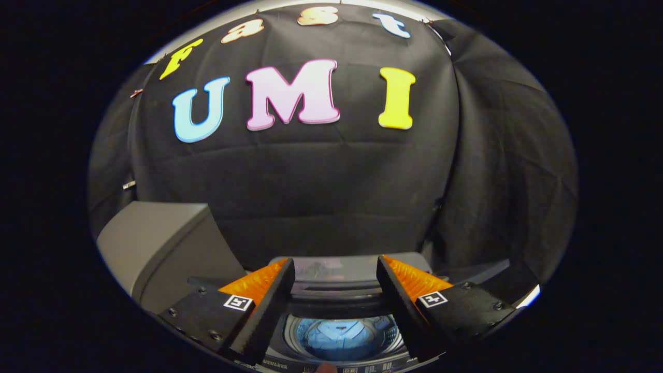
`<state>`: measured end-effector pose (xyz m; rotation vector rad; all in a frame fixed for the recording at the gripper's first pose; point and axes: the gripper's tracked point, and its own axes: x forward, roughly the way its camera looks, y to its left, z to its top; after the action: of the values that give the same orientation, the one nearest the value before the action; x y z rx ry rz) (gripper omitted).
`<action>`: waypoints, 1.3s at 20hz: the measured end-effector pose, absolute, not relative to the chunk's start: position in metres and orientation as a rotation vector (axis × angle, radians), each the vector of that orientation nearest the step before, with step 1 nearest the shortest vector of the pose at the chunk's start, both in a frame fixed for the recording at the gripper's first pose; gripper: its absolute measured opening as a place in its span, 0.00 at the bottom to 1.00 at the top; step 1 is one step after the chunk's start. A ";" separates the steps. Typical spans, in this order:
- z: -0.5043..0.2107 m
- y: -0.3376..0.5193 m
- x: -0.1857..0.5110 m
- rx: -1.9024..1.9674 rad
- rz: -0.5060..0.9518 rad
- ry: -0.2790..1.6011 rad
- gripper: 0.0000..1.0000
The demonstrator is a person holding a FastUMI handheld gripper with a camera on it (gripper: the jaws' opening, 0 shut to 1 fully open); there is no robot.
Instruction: Put the clothes into the washing machine and then close the washing machine lid.
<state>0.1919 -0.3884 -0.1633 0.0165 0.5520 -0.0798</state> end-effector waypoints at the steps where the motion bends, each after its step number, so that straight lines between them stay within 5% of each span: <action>1: -0.179 -0.387 0.185 0.007 -0.075 0.578 1.00; 15: -0.310 -0.403 0.106 0.056 -0.133 0.919 1.00; 26: -0.123 -0.374 0.171 0.059 -0.070 0.525 0.99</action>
<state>0.1708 -0.3745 -0.1226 0.0591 0.5254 -0.0703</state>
